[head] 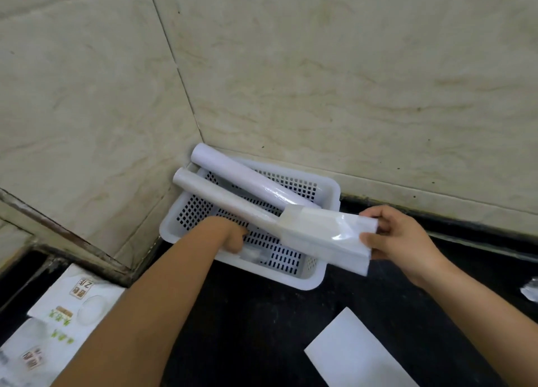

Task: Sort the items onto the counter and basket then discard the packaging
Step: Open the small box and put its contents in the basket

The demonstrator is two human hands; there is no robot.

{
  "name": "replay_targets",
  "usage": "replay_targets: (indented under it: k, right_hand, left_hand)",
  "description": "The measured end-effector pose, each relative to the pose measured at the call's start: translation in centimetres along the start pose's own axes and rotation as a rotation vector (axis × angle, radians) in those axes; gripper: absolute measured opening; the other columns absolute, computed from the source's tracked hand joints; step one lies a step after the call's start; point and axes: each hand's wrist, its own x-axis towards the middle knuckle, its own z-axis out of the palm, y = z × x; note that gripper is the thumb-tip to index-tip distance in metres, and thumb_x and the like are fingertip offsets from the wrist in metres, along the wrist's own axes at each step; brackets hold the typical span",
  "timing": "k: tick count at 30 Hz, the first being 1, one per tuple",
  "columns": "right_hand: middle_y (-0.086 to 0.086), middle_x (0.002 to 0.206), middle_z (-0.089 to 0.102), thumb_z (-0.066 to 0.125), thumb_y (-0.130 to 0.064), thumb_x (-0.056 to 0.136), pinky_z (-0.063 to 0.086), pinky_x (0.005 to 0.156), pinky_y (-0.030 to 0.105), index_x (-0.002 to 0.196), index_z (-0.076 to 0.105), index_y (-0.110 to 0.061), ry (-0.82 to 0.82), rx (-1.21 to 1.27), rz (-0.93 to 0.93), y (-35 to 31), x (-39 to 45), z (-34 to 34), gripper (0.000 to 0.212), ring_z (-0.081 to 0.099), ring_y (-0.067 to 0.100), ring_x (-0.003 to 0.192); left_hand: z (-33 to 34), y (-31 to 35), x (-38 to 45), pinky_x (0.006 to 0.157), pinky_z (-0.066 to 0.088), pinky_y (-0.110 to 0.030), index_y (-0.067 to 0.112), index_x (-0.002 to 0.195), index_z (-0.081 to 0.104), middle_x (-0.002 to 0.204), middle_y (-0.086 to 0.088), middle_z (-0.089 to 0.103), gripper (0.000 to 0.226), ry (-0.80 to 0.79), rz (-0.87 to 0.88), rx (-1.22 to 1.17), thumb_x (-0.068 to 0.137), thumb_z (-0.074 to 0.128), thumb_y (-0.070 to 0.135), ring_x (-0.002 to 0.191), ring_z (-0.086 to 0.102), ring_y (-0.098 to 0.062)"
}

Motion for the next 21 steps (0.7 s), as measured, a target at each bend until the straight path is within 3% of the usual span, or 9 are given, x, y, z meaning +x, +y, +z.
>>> replay_targets:
  k: [5, 10, 13, 15, 16, 18, 20, 21]
  right_hand:
    - [0.003, 0.082, 0.061, 0.054, 0.011, 0.083, 0.050, 0.053, 0.025, 0.076, 0.054, -0.024, -0.040, -0.023, -0.007, 0.0, -0.1, 0.9, 0.036, 0.059, 0.015, 0.071]
    - [0.000, 0.080, 0.061, 0.055, 0.010, 0.082, 0.049, 0.050, 0.021, 0.074, 0.053, -0.026, -0.046, -0.045, -0.032, -0.2, 0.4, 2.0, 0.036, 0.060, 0.012, 0.069]
    - [0.001, 0.081, 0.062, 0.055, 0.009, 0.082, 0.050, 0.052, 0.023, 0.074, 0.053, -0.026, -0.046, -0.054, -0.041, -0.5, 0.6, 2.3, 0.036, 0.061, 0.013, 0.071]
    - [0.006, 0.085, 0.063, 0.054, 0.009, 0.081, 0.053, 0.056, 0.029, 0.073, 0.052, -0.026, -0.046, -0.097, -0.045, -0.7, 0.5, 2.5, 0.036, 0.062, 0.019, 0.073]
    - [0.009, 0.087, 0.064, 0.054, 0.009, 0.081, 0.056, 0.061, 0.035, 0.073, 0.052, -0.026, -0.041, -0.139, -0.055, -0.8, 0.5, 2.6, 0.036, 0.062, 0.024, 0.077]
    - [0.010, 0.090, 0.063, 0.055, 0.007, 0.081, 0.056, 0.073, 0.039, 0.074, 0.052, -0.026, -0.026, -0.260, -0.107, -1.0, 0.4, 2.7, 0.034, 0.062, 0.028, 0.083]
    - [0.004, 0.077, 0.060, 0.054, 0.002, 0.082, 0.051, 0.066, 0.021, 0.087, 0.056, -0.020, -0.032, -0.449, -0.203, -1.5, 0.3, 3.0, 0.024, 0.060, 0.020, 0.072]
    - [0.000, 0.068, 0.055, 0.053, 0.000, 0.083, 0.044, 0.056, 0.015, 0.097, 0.057, -0.016, -0.055, -0.559, -0.254, -1.8, 0.3, 3.3, 0.023, 0.055, 0.014, 0.062]
  left_hand:
    - [-1.0, -0.4, -0.2, 0.113, 0.030, -0.045, 0.011, 0.147, 0.018, 0.155, -0.014, 0.019, 0.065, -0.301, -0.068, 0.130, 0.086, 0.040, 0.007, 0.138, 0.028, -0.033]
    - [-2.0, -0.7, -0.2, 0.112, 0.032, -0.044, 0.018, 0.148, 0.020, 0.156, -0.011, 0.016, 0.075, -0.397, -0.119, 0.131, 0.080, 0.051, 0.010, 0.139, 0.027, -0.031]
    - [-2.1, -0.5, -0.4, 0.113, 0.031, -0.044, 0.023, 0.148, 0.018, 0.157, -0.006, 0.017, 0.075, -0.324, -0.120, 0.144, 0.084, 0.056, 0.017, 0.140, 0.026, -0.028]
    - [-1.9, -0.4, -0.8, 0.108, 0.034, -0.040, 0.018, 0.145, 0.025, 0.152, -0.007, 0.028, 0.064, -0.230, -0.065, 0.156, 0.088, 0.055, 0.020, 0.136, 0.034, -0.028]
    - [-1.6, -0.5, -1.0, 0.101, 0.038, -0.038, 0.015, 0.140, 0.035, 0.145, -0.009, 0.039, 0.054, -0.174, -0.026, 0.150, 0.089, 0.053, 0.018, 0.126, 0.043, -0.029]
    - [-0.8, -1.3, -1.6, 0.083, 0.040, -0.035, 0.010, 0.120, 0.053, 0.108, -0.008, 0.058, 0.030, -0.046, 0.038, 0.080, 0.090, 0.046, 0.011, 0.088, 0.054, -0.022]
    - [-0.4, -2.5, -2.5, 0.074, 0.035, -0.030, 0.003, 0.109, 0.058, 0.081, -0.003, 0.053, 0.024, 0.101, 0.038, -0.011, 0.090, 0.044, 0.007, 0.065, 0.044, -0.014]
    - [-0.2, -3.2, -3.1, 0.075, 0.036, -0.030, 0.000, 0.111, 0.058, 0.085, -0.007, 0.057, 0.025, 0.181, 0.028, -0.058, 0.091, 0.044, 0.007, 0.068, 0.047, -0.017]
